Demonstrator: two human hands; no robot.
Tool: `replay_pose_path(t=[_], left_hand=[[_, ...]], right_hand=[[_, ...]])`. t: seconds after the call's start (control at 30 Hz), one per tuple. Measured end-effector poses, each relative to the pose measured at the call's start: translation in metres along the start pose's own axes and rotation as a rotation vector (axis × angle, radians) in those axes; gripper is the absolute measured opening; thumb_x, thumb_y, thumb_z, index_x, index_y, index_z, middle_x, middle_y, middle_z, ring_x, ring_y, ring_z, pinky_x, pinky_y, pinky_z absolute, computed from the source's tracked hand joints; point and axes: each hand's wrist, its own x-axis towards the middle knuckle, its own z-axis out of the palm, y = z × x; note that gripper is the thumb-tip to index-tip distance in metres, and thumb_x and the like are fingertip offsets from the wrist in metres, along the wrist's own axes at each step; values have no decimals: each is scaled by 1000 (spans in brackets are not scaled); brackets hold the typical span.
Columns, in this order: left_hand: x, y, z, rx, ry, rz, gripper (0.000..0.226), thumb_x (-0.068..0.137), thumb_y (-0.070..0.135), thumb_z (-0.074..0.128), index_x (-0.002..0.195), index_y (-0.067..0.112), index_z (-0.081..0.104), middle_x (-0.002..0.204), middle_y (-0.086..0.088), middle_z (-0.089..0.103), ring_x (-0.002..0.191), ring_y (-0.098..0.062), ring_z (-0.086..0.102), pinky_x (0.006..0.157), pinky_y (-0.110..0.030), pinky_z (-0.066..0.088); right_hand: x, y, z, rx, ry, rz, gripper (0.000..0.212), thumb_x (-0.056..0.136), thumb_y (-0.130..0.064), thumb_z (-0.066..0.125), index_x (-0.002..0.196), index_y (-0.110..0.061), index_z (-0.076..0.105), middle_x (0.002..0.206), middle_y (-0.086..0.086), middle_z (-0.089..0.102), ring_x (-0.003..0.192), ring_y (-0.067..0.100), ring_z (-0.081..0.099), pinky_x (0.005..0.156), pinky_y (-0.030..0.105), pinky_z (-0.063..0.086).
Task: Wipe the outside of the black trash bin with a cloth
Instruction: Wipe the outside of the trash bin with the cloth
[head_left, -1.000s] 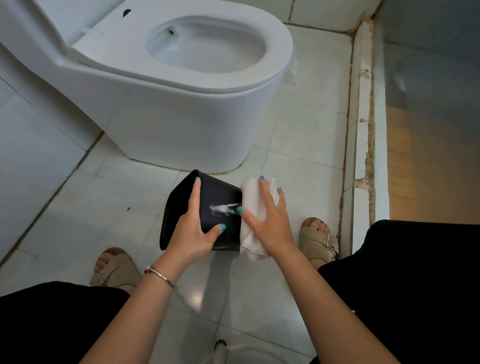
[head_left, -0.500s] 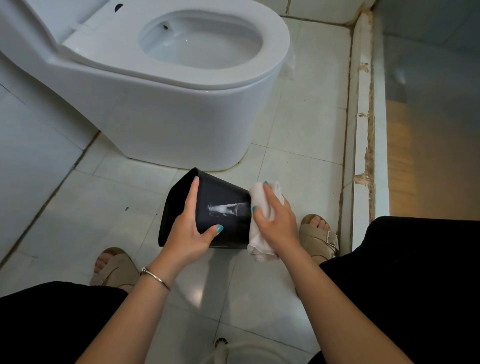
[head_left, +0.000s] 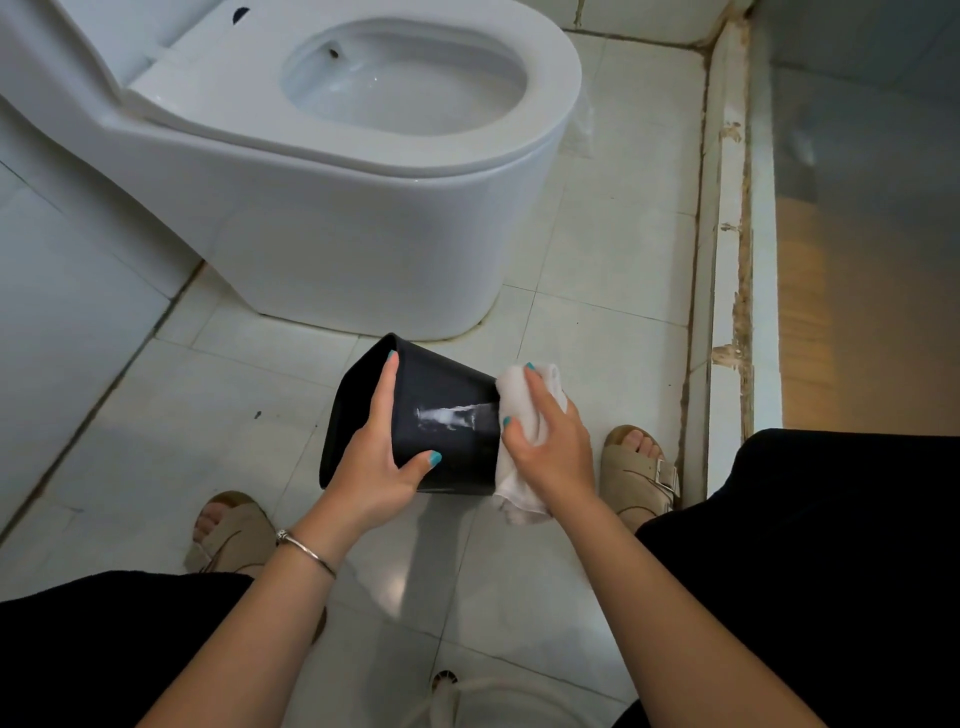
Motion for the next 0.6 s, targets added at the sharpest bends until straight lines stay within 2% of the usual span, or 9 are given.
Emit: replay_pose_path(t=[0.1, 0.13, 0.23, 0.3, 0.37, 0.43, 0.53, 0.6], left_hand=[[2, 1, 3, 12, 12, -3, 106, 84, 2, 70, 154, 34, -3, 113, 44, 25, 94, 27, 34, 76, 6, 27], [2, 2, 3, 13, 15, -3, 106, 84, 1, 70, 154, 33, -3, 112, 44, 26, 93, 26, 35, 75, 6, 27], [5, -1, 2, -7, 34, -3, 106, 84, 0, 70, 154, 31, -2, 118, 48, 23, 99, 38, 31, 81, 9, 25], [4, -5, 0, -24, 43, -13, 106, 84, 1, 71, 154, 34, -2, 126, 45, 23, 108, 34, 30, 83, 8, 27], [2, -5, -3, -27, 51, -13, 107, 84, 4, 71, 153, 40, -3, 133, 39, 23, 119, 21, 31, 88, 4, 29], [2, -4, -3, -26, 49, -8, 108, 84, 4, 71, 152, 42, -3, 132, 45, 19, 123, 17, 27, 93, -2, 29], [4, -3, 1, -9, 51, -1, 107, 84, 1, 70, 154, 35, -3, 128, 52, 13, 120, 28, 24, 103, -11, 27], [3, -2, 2, -23, 58, 2, 107, 83, 1, 70, 154, 35, -2, 139, 43, 19, 126, 24, 25, 109, -20, 28]], right_hand=[[-4, -13, 4, -13, -11, -23, 65, 87, -37, 55, 143, -55, 27, 149, -3, 32, 127, 21, 44, 91, 24, 35], [-6, -19, 6, 2, -23, -59, 65, 87, -36, 56, 142, -54, 28, 150, -4, 32, 128, 20, 42, 92, 23, 34], [-7, -27, 8, 12, -77, -154, 65, 86, -34, 57, 141, -56, 29, 150, -4, 34, 131, 17, 40, 96, 23, 34], [-4, -19, 6, -16, -75, -113, 64, 88, -37, 55, 141, -58, 26, 146, -2, 37, 126, 20, 45, 92, 24, 37], [-2, -7, 3, -49, -47, -23, 63, 90, -40, 52, 144, -56, 24, 145, -1, 38, 121, 23, 49, 86, 24, 38], [-1, -5, 2, -77, -37, 31, 62, 91, -39, 52, 145, -53, 24, 147, 0, 36, 121, 25, 49, 84, 24, 36], [-8, -27, 9, -42, -47, -65, 63, 89, -36, 53, 144, -54, 28, 152, -1, 32, 129, 22, 43, 96, 29, 38], [-14, -43, 16, -24, -96, -188, 62, 88, -34, 54, 142, -54, 30, 153, -2, 32, 133, 19, 40, 101, 33, 40]])
